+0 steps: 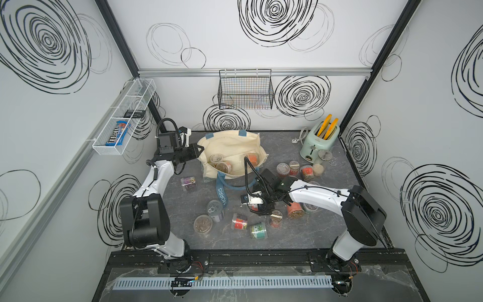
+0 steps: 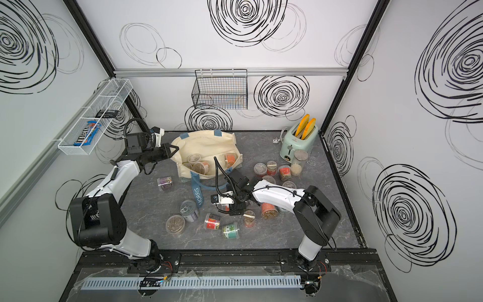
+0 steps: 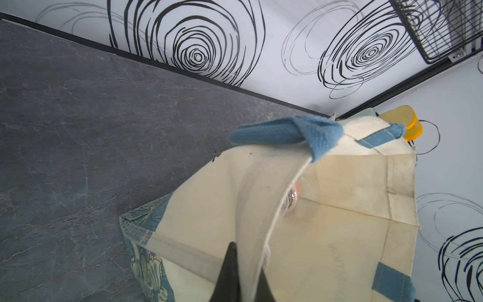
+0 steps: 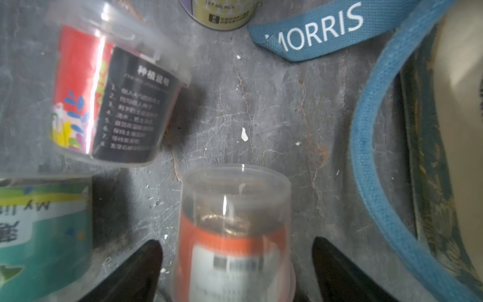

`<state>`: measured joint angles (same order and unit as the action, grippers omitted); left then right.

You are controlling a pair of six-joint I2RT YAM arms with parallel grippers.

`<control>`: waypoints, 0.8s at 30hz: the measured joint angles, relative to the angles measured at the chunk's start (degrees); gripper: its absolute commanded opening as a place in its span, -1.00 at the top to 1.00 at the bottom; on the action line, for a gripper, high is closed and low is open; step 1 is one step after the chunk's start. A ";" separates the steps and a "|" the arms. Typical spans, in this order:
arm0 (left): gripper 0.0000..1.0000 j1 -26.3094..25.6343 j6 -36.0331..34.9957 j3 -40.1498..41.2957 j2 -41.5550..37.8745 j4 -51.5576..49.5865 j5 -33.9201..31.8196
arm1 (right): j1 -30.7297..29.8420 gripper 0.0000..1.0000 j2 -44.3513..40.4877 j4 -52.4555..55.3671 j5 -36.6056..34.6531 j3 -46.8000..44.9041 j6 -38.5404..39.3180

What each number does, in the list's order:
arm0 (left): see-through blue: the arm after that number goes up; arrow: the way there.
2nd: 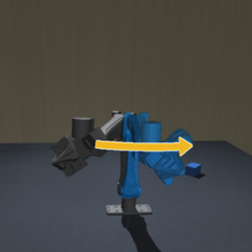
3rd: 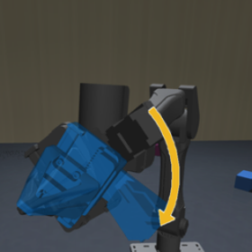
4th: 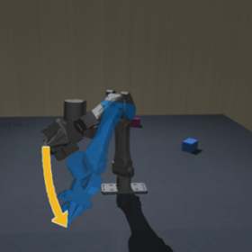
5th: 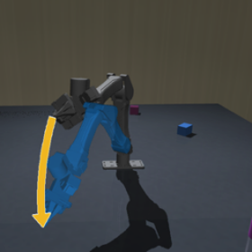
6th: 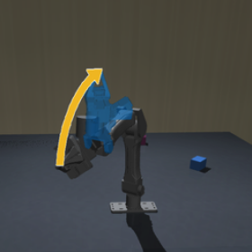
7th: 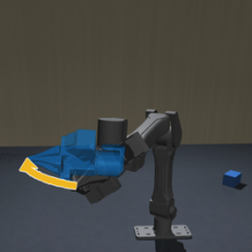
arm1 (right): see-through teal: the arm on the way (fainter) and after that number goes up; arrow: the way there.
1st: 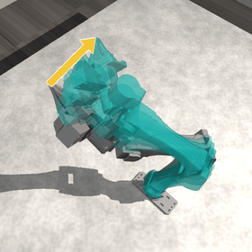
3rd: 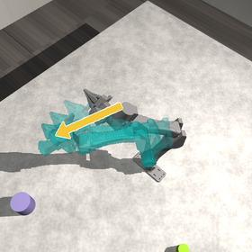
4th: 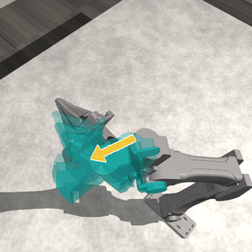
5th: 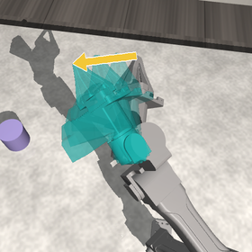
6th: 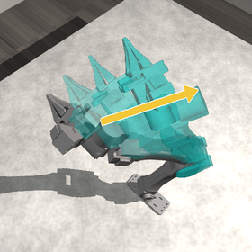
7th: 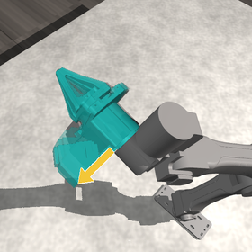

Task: Take out the seed jars from the canvas bag
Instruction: Place the seed jar at the center of the board, then pick up the seed jar from the canvas bag.

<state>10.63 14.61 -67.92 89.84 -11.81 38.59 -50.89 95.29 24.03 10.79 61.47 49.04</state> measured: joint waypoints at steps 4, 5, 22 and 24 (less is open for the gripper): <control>1.00 0.00 -0.04 0.00 -0.28 -0.09 -0.02 | 0.04 -0.95 -1.22 -0.07 0.59 0.28 -0.28; 1.00 0.00 -0.04 0.00 -0.28 -0.09 -0.02 | 0.07 -0.95 -2.05 -0.11 0.72 0.31 -0.46; 1.00 -0.94 -6.16 1.53 -4.09 -2.01 -0.26 | 2.14 -0.95 -16.48 -16.98 -7.63 7.93 -31.45; 1.00 -1.27 -7.10 1.97 -4.70 -2.47 -0.31 | 2.49 -0.99 -14.43 -17.94 -9.18 11.02 -36.20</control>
<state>9.37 7.51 -65.95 85.14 -14.28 38.28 -48.40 80.86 6.09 1.61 72.49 12.84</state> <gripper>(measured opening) 0.073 0.975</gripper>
